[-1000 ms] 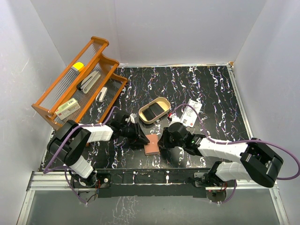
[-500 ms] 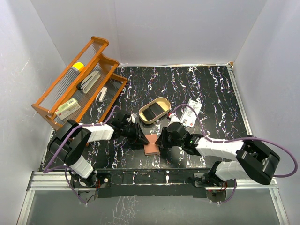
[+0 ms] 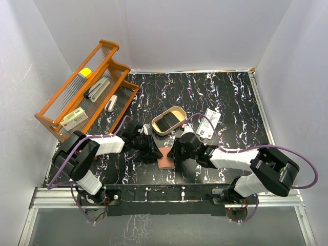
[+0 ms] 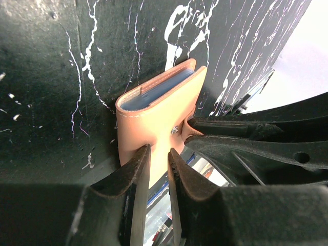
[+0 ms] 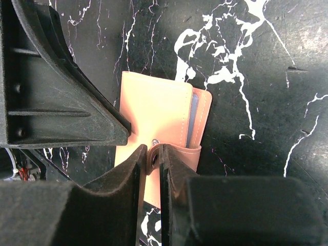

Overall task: Put the credit cards into the card holder
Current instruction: Close the card holder at the center of the board.

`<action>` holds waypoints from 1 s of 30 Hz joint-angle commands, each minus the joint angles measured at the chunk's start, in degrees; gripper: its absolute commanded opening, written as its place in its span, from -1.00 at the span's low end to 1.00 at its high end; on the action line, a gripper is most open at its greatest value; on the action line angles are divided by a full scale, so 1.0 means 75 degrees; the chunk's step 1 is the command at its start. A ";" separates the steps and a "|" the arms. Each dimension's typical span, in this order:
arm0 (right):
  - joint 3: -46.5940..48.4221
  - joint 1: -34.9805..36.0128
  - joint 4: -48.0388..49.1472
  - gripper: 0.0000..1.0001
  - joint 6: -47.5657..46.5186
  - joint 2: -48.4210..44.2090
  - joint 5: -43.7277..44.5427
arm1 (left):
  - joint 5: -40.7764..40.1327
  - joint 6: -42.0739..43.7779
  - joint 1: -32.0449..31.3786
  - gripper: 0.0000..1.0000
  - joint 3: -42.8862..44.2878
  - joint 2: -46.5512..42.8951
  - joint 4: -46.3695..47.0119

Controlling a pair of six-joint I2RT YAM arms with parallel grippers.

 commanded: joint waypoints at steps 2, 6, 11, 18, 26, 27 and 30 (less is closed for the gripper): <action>0.0234 0.0046 0.0432 -0.68 0.0059 0.0128 0.0027 | -0.0228 0.0097 -0.0055 -0.61 -0.0182 -0.0013 -0.0334; 0.0323 0.0045 0.0201 -0.48 0.0032 0.0017 0.0088 | -0.0232 0.0097 -0.0059 -0.61 -0.0182 0.0022 -0.0346; 0.0392 0.0046 -0.0313 -0.36 -0.0051 -0.0495 0.0187 | -0.0224 0.0116 -0.0057 -0.61 -0.0161 -0.0002 -0.0386; 0.0316 0.0045 -0.1005 -0.53 -0.0229 -0.1227 0.0354 | -0.0244 0.0128 -0.0059 -0.61 -0.0148 0.0013 -0.0424; -0.0150 0.0046 -0.0770 -0.78 -0.0122 -0.1452 0.0574 | -0.0241 0.0097 -0.0052 -0.61 -0.0140 0.0013 -0.0402; -0.0150 0.0046 -0.0746 -0.78 -0.0089 -0.1448 0.0593 | -0.0233 0.0102 -0.0053 -0.61 -0.0145 0.0023 -0.0399; -0.0184 0.0046 -0.0560 -0.78 -0.0007 -0.1353 0.0570 | -0.0255 0.0120 -0.0052 -0.60 -0.0135 0.0052 -0.0433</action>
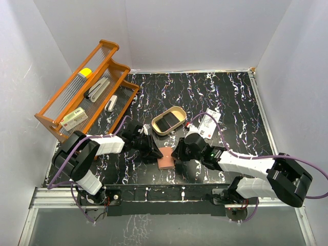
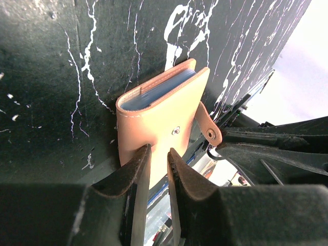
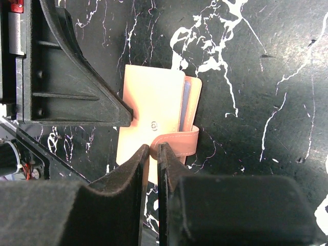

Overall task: Put the credit cards into the card holder
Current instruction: Close the card holder at the center of the board.

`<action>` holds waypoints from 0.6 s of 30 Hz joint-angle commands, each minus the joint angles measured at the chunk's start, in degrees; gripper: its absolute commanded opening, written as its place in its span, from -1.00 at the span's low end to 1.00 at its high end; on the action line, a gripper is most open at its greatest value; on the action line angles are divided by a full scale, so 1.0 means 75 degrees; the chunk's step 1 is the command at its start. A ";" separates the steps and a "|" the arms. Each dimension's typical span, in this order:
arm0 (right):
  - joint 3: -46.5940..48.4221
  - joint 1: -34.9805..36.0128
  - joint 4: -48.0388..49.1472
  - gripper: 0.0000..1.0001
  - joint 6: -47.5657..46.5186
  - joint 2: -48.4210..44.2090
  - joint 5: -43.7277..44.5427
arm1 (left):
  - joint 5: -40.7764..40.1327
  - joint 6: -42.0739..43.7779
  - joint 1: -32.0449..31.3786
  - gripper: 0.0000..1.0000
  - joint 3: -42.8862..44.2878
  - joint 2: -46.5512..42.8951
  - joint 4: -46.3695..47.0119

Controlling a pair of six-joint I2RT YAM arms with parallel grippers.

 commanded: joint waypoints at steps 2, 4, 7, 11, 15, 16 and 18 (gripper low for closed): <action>-0.0078 0.0037 0.0628 -0.79 0.0138 0.0047 0.0133 | -0.0253 0.0135 -0.0040 -0.61 -0.0108 0.0084 -0.0460; -0.0090 0.0037 0.0744 -0.78 0.0136 0.0184 0.0024 | -0.0225 0.0141 -0.0042 -0.60 -0.0082 0.0132 -0.0477; -0.0123 0.0036 0.0988 -0.77 0.0382 0.0343 -0.0096 | -0.0245 0.0116 -0.0047 -0.60 -0.0104 0.0071 -0.0475; -0.0166 0.0037 0.1304 -0.76 0.0490 0.0549 -0.0157 | -0.0244 0.0088 -0.0041 -0.60 -0.0122 -0.0025 -0.0472; -0.0146 0.0037 0.1550 -0.76 0.0553 0.0823 -0.0251 | -0.0231 0.0073 -0.0040 -0.60 -0.0115 -0.0070 -0.0478; -0.0143 0.0037 0.1556 -0.76 0.0572 0.0892 -0.0257 | -0.0241 0.0083 -0.0040 -0.60 -0.0112 -0.0075 -0.0488; -0.0170 0.0037 0.1650 -0.76 0.0606 0.0980 -0.0285 | -0.0242 0.0091 -0.0040 -0.60 -0.0108 -0.0090 -0.0507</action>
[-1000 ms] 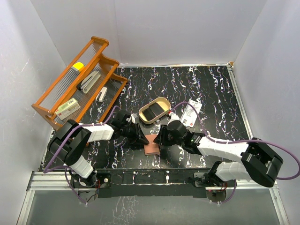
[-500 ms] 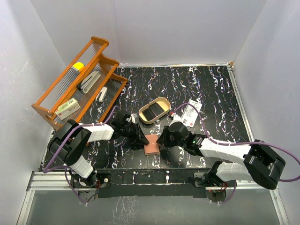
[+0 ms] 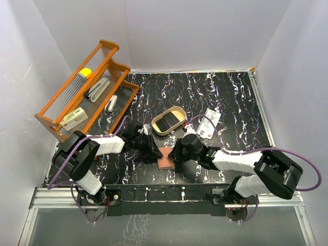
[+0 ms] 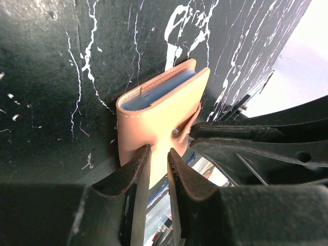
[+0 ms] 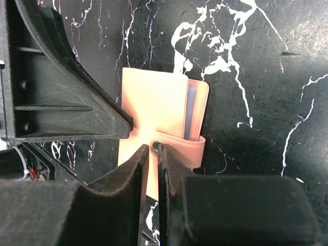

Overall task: Put the credit cards into the card holder
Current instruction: Close the card holder at the center of the board.

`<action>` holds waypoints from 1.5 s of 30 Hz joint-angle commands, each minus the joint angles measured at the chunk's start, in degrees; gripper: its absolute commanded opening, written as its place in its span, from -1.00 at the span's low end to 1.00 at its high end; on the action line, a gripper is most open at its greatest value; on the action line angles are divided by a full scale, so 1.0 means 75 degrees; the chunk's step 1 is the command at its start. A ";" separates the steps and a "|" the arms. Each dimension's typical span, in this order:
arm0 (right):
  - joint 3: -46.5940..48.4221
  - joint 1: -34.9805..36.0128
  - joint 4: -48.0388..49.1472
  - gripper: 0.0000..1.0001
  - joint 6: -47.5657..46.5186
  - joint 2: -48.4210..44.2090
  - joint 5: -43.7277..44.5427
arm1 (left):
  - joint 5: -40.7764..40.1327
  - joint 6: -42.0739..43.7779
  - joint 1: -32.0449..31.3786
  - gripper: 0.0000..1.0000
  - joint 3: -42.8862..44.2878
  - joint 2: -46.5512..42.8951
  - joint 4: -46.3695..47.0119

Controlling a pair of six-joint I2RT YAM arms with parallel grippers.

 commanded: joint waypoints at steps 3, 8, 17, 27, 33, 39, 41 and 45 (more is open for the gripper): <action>-0.0102 0.0037 0.0741 -0.74 0.0143 0.0222 -0.0073 | -0.0233 0.0105 -0.0046 -0.60 -0.0100 -0.0089 -0.0492; -0.0103 0.0038 0.0817 -0.73 0.0124 0.0371 -0.0113 | -0.0250 0.0107 -0.0046 -0.60 -0.0089 -0.0130 -0.0504; -0.0021 0.0037 0.0965 -0.79 0.0047 0.0567 -0.0246 | -0.0258 0.0085 -0.0052 -0.60 -0.0101 -0.0125 -0.0469; 0.0381 0.0039 -0.0046 -0.89 -0.0241 0.0678 -0.0147 | -0.0250 0.0082 -0.0052 -0.60 -0.0090 -0.0118 -0.0463; 0.0806 0.0121 -0.0815 -0.90 -0.0585 0.0828 0.0104 | -0.0260 0.0102 -0.0053 -0.60 -0.0103 -0.0052 -0.0440; 0.1185 0.0313 -0.1424 -0.91 -0.0785 0.1084 0.0429 | -0.0244 0.0087 -0.0053 -0.60 -0.0153 0.0017 -0.0365; 0.1338 0.0347 -0.1622 -0.91 -0.0821 0.1250 0.0467 | -0.0247 0.0073 -0.0052 -0.60 -0.0150 0.0017 -0.0363; 0.1769 0.0395 -0.2159 -0.91 -0.0957 0.1797 0.0483 | -0.0256 0.0070 -0.0058 -0.60 -0.0153 0.0018 -0.0352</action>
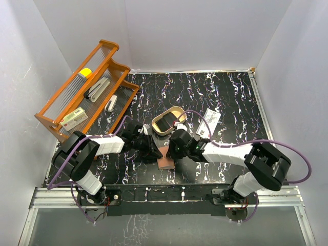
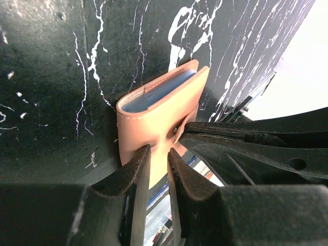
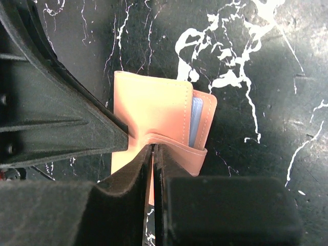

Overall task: Put the credit cards into the card holder
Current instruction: Close the card holder at the center of the board.

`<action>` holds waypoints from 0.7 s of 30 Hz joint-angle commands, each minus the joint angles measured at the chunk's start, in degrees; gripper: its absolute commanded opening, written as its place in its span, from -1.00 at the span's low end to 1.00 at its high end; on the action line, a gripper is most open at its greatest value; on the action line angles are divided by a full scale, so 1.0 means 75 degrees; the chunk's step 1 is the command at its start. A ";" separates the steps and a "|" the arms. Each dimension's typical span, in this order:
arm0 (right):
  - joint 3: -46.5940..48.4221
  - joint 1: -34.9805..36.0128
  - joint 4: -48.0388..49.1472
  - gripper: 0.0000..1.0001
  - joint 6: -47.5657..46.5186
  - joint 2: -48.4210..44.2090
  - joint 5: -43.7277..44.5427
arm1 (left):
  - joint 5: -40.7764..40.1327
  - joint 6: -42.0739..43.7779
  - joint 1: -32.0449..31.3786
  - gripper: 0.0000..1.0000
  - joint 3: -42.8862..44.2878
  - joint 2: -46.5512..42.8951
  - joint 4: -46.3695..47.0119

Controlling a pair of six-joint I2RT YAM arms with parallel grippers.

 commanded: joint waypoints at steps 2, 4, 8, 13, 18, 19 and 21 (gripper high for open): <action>0.0551 0.0177 -0.0934 -0.91 -0.0321 0.1025 0.0342 | -0.0227 0.0082 -0.0053 -0.60 -0.0159 0.0046 -0.0319; 0.0697 0.0196 -0.1120 -0.92 -0.0356 0.1313 0.0341 | -0.0226 0.0065 -0.0053 -0.60 -0.0186 0.0051 -0.0286; 0.0971 0.0312 -0.1503 -0.92 -0.0467 0.1799 0.0337 | -0.0210 0.0059 -0.0052 -0.60 -0.0223 0.0108 -0.0236; 0.1402 0.0430 -0.2125 -0.93 -0.0571 0.2044 0.0474 | -0.0217 0.0065 -0.0058 -0.60 -0.0263 0.0177 -0.0179; 0.2139 0.0458 -0.3354 -0.93 -0.0933 0.2161 0.0962 | -0.0274 0.0095 -0.0052 -0.60 -0.0282 0.0162 -0.0199; 0.2262 0.0463 -0.3530 -0.93 -0.1014 0.2381 0.1019 | -0.0278 0.0088 -0.0053 -0.60 -0.0287 0.0152 -0.0183; 0.2456 0.0475 -0.3746 -0.92 -0.1160 0.2543 0.1053 | -0.0271 0.0067 -0.0053 -0.60 -0.0300 0.0155 -0.0145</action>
